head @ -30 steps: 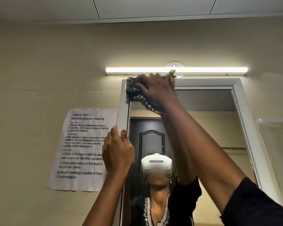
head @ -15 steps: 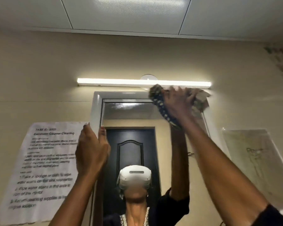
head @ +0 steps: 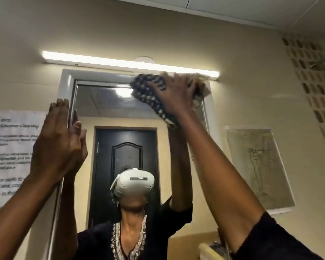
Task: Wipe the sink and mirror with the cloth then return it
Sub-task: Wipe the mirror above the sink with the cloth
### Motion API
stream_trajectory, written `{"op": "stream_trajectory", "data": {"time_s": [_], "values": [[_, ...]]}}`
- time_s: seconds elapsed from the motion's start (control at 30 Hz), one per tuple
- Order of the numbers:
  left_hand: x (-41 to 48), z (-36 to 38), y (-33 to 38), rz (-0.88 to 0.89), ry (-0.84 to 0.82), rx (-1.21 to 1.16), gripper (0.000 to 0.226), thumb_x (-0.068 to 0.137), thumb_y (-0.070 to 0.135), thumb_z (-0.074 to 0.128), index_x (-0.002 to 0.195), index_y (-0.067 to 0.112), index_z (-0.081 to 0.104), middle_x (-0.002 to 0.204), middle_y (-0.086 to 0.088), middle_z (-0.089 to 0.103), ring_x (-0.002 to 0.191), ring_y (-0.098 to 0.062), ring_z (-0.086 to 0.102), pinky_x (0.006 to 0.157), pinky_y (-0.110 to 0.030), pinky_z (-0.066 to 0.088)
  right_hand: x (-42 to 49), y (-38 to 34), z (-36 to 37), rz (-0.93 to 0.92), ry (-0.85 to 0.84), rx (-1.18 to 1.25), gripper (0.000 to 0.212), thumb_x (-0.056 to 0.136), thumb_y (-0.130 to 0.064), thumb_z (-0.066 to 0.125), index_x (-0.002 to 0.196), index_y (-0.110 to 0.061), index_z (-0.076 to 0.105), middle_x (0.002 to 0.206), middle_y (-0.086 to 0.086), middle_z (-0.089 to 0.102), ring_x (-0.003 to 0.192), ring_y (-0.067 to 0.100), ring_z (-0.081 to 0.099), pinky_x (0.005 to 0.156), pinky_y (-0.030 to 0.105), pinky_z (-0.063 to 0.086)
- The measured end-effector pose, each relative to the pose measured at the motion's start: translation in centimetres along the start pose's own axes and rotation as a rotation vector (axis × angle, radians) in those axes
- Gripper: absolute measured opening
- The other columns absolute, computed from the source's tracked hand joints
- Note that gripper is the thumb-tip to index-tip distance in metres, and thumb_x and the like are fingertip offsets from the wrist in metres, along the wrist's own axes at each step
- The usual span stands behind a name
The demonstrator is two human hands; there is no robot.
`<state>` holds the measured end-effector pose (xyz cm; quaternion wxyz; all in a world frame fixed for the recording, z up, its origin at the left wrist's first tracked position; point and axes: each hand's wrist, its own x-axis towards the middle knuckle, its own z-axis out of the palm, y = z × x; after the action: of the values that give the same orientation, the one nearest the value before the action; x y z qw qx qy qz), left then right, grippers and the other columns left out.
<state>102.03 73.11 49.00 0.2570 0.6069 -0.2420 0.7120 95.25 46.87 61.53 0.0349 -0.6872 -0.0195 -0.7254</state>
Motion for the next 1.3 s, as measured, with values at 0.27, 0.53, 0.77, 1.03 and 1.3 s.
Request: {"op": "stream_trajectory", "data": {"time_s": [0.27,0.53,0.77,1.03,1.3], "values": [[-0.5,2.7,-3.9,0.021,-0.091,0.091,0.086,0.082,0.027,0.056,0.152,0.025,0.005,0.162,0.006,0.002,0.149,-0.017,0.003,0.118,-0.052,0.018,-3.5,4.9,-2.3,0.213,0.037,-0.064,0.068,0.087,-0.067,0.035,0.143,-0.032,0.021,0.152,0.012,0.019,0.136,0.035,0.021,0.106,0.053,0.029],[1.0,11.3,-18.1,0.132,-0.229,0.108,0.16,-0.002,0.084,0.043,0.148,0.03,0.025,0.159,0.002,0.02,0.148,-0.015,0.01,0.112,-0.051,0.031,-24.0,6.6,-5.0,0.397,-0.086,0.04,0.062,0.092,-0.05,0.03,0.145,-0.021,0.016,0.128,0.014,0.05,0.112,0.03,0.05,0.08,0.037,0.045],[-1.6,-1.5,1.0,0.054,-0.012,-0.154,0.067,0.091,0.046,0.037,0.149,0.017,0.02,0.155,-0.013,0.028,0.14,-0.013,0.019,0.109,-0.001,0.001,-32.5,5.2,-4.8,0.387,-0.188,-0.177,0.068,0.076,-0.028,0.027,0.142,-0.015,0.024,0.128,0.03,0.049,0.112,0.046,0.052,0.088,0.055,0.047],[-1.6,-1.7,1.1,0.081,-0.044,-0.146,0.066,0.092,0.042,0.039,0.148,0.012,0.024,0.154,-0.013,0.03,0.143,-0.024,0.025,0.118,-0.039,0.021,-9.8,3.7,-2.3,0.25,-0.048,-0.203,0.067,0.091,-0.05,0.033,0.148,-0.028,0.007,0.154,0.02,0.019,0.142,0.037,0.011,0.114,0.059,0.002],[-1.5,-2.0,1.2,0.04,-0.052,-0.188,0.071,0.091,0.052,0.029,0.149,0.012,0.022,0.156,-0.012,0.027,0.144,-0.023,0.024,0.113,-0.033,0.024,-16.7,-6.7,0.0,-0.279,-0.181,-0.045,0.064,0.091,-0.061,0.029,0.147,-0.036,0.01,0.159,0.006,-0.005,0.145,0.022,-0.009,0.112,0.061,-0.008]]}}
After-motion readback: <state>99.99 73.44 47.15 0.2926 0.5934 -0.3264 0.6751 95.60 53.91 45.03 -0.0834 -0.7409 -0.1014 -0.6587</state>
